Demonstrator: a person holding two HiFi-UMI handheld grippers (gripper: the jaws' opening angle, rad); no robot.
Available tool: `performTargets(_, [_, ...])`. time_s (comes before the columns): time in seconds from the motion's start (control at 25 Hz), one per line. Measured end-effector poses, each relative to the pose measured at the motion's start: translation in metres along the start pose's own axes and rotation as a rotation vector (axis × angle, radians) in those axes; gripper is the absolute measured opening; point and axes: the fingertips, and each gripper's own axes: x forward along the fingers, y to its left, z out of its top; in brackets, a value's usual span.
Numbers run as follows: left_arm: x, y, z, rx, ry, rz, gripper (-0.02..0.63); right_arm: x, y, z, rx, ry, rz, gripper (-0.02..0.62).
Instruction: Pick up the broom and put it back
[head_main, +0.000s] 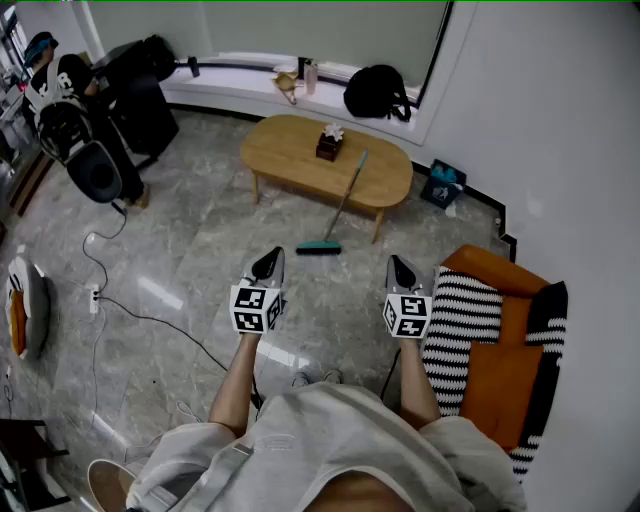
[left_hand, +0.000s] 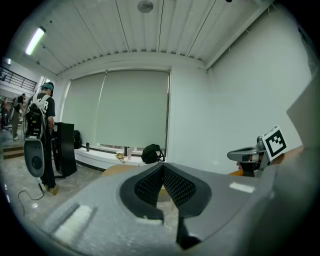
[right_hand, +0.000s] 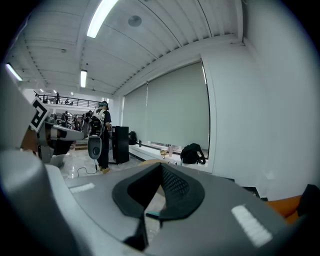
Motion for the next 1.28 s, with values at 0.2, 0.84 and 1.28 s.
performTargets(0.2, [0.005,-0.004,0.002,0.005,0.001,0.001,0.003,0.001,-0.005,0.001,-0.001,-0.002,0.003,0.000])
performTargets(0.84, [0.030,-0.048,-0.002,0.018,-0.003,0.002,0.003,-0.012,-0.031,0.002,0.039,-0.057,0.037,0.000])
performTargets(1.28, [0.043,-0.070,-0.011,0.019,0.020,-0.007,0.003,-0.012,-0.049,-0.013,0.047,-0.036,0.048,0.000])
